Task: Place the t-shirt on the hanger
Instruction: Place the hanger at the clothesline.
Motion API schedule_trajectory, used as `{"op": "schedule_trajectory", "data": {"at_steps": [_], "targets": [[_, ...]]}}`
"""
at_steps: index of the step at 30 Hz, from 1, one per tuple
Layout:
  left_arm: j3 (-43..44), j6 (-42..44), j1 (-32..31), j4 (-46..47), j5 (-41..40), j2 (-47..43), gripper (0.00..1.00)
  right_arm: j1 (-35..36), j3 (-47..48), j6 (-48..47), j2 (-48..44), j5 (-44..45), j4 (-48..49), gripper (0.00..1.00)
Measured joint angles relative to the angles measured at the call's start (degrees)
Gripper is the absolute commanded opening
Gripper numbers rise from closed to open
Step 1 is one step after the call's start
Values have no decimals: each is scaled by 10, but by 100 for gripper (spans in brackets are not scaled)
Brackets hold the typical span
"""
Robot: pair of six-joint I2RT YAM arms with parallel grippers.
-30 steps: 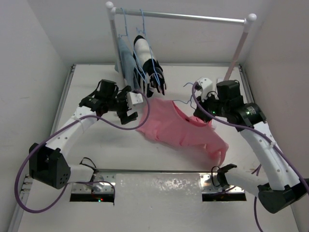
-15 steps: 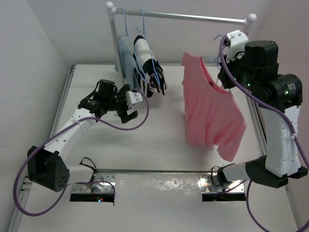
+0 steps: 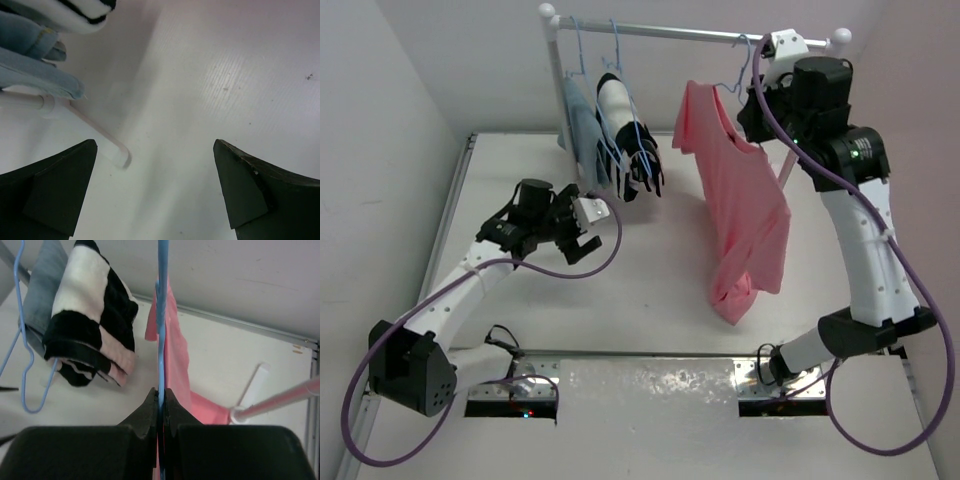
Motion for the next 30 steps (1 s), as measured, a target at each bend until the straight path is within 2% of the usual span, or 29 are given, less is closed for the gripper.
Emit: {"op": "schedule_trajectory", "data": {"at_steps": [4, 10, 17, 30], "targets": [[-23, -18, 0, 3, -7, -21, 100, 14, -52, 22, 7, 8, 85, 0], [-34, -33, 4, 4, -19, -34, 100, 79, -46, 22, 56, 48, 194, 0], [-43, -40, 11, 17, -25, -43, 100, 87, -65, 25, 96, 111, 320, 0], [-71, -42, 11, 31, -28, -49, 100, 135, -19, 26, 192, 143, 379, 0]]}}
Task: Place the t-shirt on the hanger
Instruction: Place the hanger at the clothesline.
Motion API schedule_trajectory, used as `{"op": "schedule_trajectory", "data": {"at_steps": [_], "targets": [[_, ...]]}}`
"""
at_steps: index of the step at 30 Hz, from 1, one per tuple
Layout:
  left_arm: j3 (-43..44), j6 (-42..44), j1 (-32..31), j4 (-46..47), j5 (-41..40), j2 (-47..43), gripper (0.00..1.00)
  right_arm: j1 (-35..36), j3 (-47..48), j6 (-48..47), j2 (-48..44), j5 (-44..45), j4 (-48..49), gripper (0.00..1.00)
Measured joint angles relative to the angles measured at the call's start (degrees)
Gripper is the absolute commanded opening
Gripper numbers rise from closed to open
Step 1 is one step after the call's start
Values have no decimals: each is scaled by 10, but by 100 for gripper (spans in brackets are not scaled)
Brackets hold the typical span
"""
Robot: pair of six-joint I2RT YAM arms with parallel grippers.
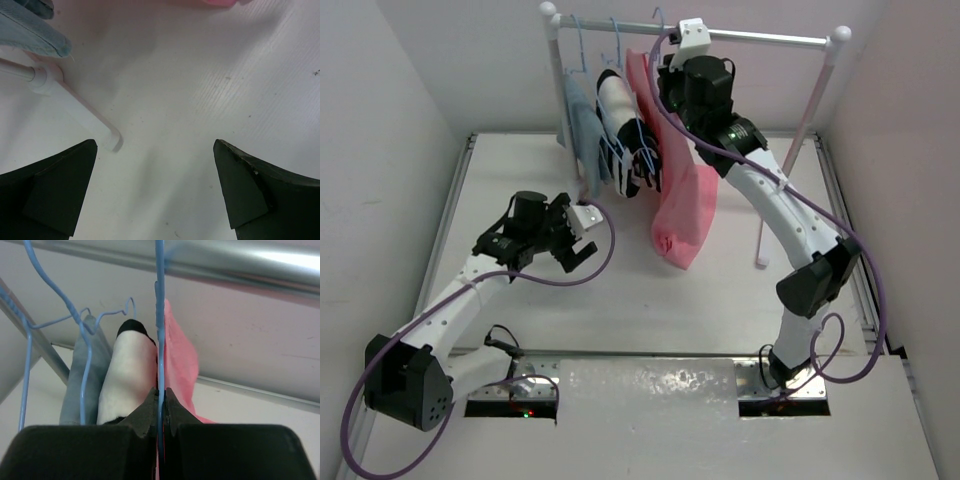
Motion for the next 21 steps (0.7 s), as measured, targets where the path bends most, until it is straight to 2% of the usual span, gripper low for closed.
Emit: {"op": "schedule_trajectory", "data": {"at_steps": [6, 7, 9, 11, 14, 18, 21], "targets": [[0, 0, 4, 1, 0, -5, 100, 0, -40, 3, -4, 9, 18, 0], [0, 0, 4, 2, 0, -5, 100, 0, -51, 5, -8, 10, 23, 9], [0, 0, 4, 2, 0, -6, 100, 0, -73, 11, -16, 9, 34, 33], [-1, 0, 4, 2, 0, -7, 100, 0, -96, 13, -26, 6, 36, 50], [-1, 0, 4, 1, 0, -8, 100, 0, -139, 7, -50, 4, 38, 63], [-4, 0, 4, 2, 0, -10, 100, 0, -197, -5, -101, 6, 38, 70], [-7, 0, 4, 2, 1, -10, 100, 0, -219, -10, -148, -1, 28, 87]]}}
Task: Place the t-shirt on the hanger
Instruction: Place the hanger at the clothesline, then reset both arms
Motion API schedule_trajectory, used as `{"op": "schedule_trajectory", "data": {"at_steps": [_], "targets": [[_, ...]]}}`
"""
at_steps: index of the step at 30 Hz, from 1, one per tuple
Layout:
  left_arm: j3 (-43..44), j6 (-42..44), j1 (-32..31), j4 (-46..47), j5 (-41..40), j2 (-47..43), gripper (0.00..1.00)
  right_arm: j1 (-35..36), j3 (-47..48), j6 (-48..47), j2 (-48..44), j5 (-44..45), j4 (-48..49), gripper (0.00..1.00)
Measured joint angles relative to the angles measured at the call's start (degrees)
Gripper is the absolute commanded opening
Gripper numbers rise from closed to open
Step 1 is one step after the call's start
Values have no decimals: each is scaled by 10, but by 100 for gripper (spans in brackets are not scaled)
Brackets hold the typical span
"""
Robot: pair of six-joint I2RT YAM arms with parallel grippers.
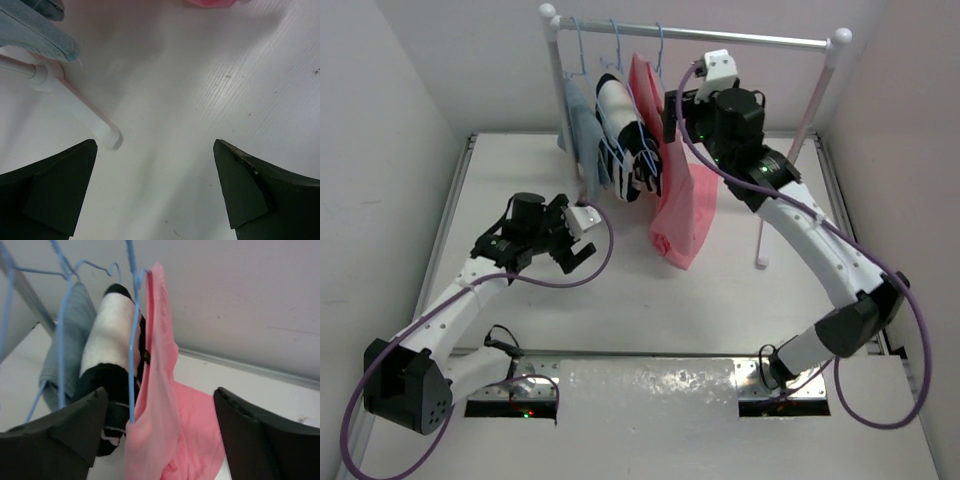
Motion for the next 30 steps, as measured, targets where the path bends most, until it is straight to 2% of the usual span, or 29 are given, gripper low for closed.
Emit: {"op": "schedule_trajectory", "data": {"at_steps": [1, 6, 10, 13, 16, 19, 23, 26, 30], "targets": [[0, 0, 0, 0, 0, 0, 100, 0, -2, 0, -15, -8, -4, 99], [0, -15, 2, 4, -1, 0, 100, 0, -50, -2, -131, -28, -6, 99], [-9, -48, 7, 20, -7, -10, 100, -10, -130, -10, -247, 47, -32, 99], [-27, -91, 11, 33, -29, -26, 100, -55, -203, -2, -315, 130, -77, 99], [-46, -131, 14, 41, -58, -38, 100, -141, -318, 32, -376, 159, -140, 99], [-70, -164, 17, 50, -86, -57, 100, -188, -445, 71, -411, 169, -201, 99], [-106, -194, 26, 68, -128, -90, 100, -192, -599, 128, -418, 150, -244, 99], [-146, -208, 38, 95, -180, -119, 100, -192, -677, 162, -438, 129, -254, 99], [-204, -220, 70, 128, -232, -148, 100, -192, -733, 214, -473, 128, -223, 99]]}}
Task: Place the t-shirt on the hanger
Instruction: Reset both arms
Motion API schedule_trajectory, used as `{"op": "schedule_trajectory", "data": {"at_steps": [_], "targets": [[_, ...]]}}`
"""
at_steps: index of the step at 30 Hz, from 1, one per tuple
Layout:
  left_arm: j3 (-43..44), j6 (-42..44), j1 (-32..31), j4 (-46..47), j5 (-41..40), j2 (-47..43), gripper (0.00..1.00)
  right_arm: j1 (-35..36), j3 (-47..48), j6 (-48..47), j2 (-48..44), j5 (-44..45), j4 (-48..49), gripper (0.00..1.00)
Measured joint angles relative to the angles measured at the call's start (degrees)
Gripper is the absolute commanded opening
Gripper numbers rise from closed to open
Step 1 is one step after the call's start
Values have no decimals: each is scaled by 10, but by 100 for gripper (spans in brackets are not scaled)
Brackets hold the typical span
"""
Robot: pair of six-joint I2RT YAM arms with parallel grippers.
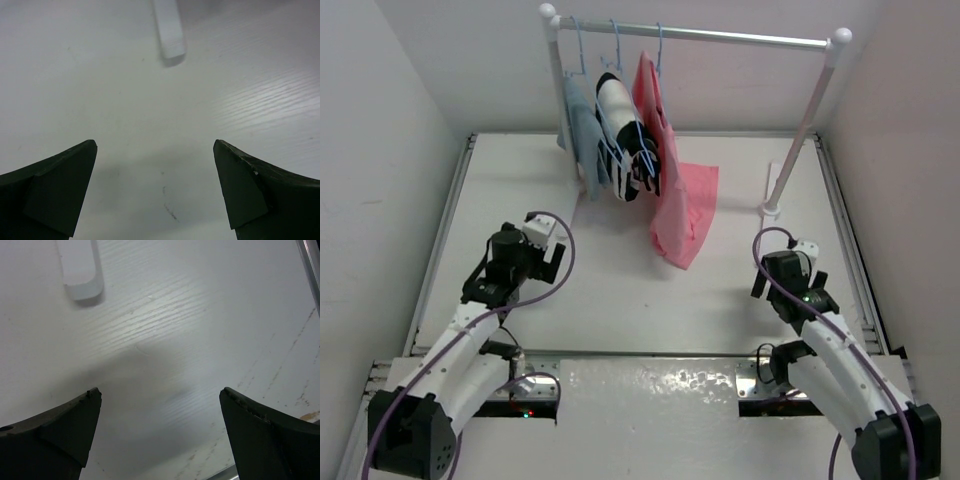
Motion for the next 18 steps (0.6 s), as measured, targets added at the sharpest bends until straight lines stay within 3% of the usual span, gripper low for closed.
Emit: {"op": "schedule_trajectory", "data": {"at_steps": [7, 18], "targets": [[-24, -3, 38, 19, -2, -30, 100, 0, -14, 122, 22, 66, -7, 99], [-24, -3, 54, 30, 30, -64, 100, 0, -7, 127, 48, 65, -24, 99]]}}
